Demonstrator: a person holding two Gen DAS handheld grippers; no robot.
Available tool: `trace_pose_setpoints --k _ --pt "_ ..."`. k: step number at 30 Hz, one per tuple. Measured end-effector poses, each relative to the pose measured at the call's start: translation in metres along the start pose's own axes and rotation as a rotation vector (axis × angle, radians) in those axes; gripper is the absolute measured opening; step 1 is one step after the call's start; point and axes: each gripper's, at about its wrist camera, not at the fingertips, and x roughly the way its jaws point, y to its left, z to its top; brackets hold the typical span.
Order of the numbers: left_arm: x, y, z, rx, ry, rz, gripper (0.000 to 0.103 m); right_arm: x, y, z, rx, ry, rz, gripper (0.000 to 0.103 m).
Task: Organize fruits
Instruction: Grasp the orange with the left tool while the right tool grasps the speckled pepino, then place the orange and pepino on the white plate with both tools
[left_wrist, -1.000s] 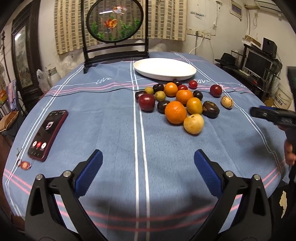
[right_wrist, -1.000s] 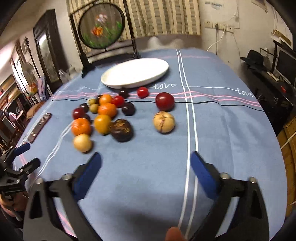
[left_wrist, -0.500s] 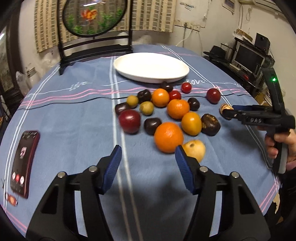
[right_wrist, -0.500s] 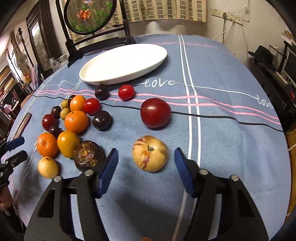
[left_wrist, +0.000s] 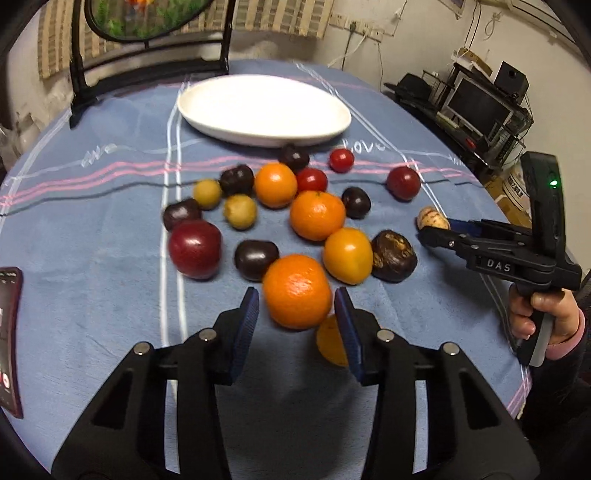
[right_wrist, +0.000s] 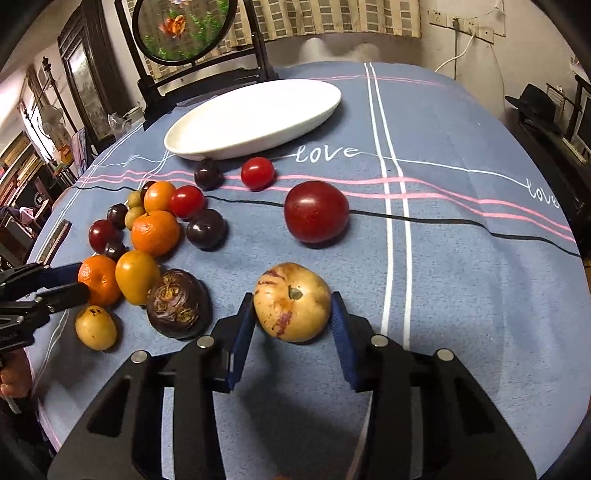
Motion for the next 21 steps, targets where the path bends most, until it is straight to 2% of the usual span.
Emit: trace_pose_setpoints --k 9,15,21 --pt "0.020 -0.001 0.011 -0.051 0.043 0.001 0.044 0.000 -0.002 0.000 0.015 0.002 0.026 0.042" --pt "0.014 -0.001 0.006 -0.044 0.028 0.008 0.042 0.000 -0.004 -0.001 0.017 0.002 0.036 0.042" --pt "-0.005 0.001 0.004 -0.024 -0.011 -0.040 0.041 -0.002 -0.007 0.000 0.029 -0.008 0.082 0.040"
